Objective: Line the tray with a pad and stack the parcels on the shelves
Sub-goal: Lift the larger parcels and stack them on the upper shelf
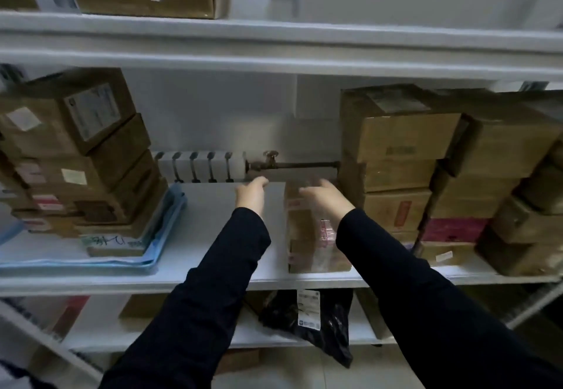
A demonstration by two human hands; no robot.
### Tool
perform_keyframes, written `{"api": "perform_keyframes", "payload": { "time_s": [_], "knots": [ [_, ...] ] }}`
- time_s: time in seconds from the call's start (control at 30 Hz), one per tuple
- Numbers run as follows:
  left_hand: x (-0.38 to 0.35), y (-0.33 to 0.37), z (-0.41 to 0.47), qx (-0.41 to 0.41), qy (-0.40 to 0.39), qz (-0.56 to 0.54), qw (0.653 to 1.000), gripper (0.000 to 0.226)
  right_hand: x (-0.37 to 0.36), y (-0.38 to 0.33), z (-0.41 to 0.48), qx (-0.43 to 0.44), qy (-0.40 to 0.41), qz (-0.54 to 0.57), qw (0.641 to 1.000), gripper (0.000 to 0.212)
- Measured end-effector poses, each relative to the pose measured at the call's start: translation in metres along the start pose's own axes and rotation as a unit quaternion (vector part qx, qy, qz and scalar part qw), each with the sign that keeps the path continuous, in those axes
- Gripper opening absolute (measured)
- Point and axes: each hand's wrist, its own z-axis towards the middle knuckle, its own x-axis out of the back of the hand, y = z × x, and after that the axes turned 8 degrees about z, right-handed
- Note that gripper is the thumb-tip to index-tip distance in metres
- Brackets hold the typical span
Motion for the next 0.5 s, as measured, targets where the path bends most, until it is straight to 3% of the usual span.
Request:
{"api": "perform_keyframes", "payload": {
  "time_s": [0.2, 0.27, 0.4, 0.5],
  "knots": [
    [-0.032, -0.045, 0.022, 0.111, -0.056, 0.078, 0.989, 0.048, 0.028, 0.05, 0.034, -0.1, 0.004, -0.1, 0.99, 0.079],
    [-0.043, -0.053, 0.028, 0.116, -0.067, 0.098, 0.986, 0.047, 0.034, 0.056, 0.04, -0.126, 0.023, -0.094, 0.987, 0.086],
    [-0.059, -0.064, 0.03, 0.12, -0.071, 0.125, 0.982, 0.045, 0.039, 0.064, 0.047, -0.135, 0.022, -0.107, 0.985, 0.08],
    [-0.059, -0.075, 0.032, 0.124, -0.085, 0.134, 0.98, 0.048, 0.039, 0.067, 0.051, -0.152, 0.016, -0.04, 0.987, 0.084]
  ]
}}
